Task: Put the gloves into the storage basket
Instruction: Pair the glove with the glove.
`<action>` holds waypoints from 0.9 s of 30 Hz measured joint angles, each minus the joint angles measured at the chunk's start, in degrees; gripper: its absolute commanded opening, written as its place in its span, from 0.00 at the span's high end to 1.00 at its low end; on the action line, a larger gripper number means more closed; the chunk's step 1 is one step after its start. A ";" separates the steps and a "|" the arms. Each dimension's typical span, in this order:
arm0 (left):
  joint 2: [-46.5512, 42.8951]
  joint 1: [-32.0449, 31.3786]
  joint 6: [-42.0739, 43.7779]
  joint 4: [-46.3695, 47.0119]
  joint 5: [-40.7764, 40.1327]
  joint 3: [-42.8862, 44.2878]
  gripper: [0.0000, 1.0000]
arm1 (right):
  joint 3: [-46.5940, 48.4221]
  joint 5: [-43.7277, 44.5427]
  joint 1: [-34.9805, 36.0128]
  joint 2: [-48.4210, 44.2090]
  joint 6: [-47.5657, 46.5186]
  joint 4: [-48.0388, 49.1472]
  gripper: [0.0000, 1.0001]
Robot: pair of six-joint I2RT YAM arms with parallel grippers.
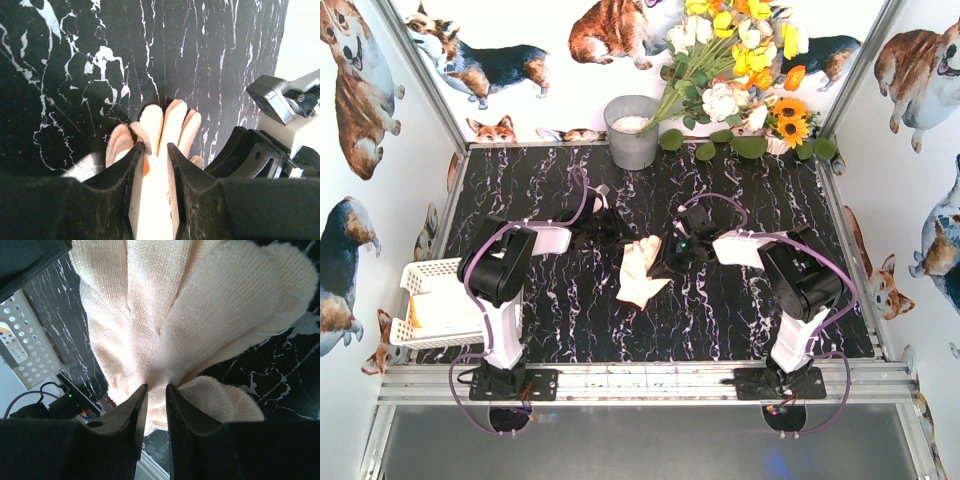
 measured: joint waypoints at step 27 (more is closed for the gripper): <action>4.59 -0.66 1.77 5.25 9.03 3.45 0.94 | 0.00 0.00 0.00 0.17 0.02 0.04 0.77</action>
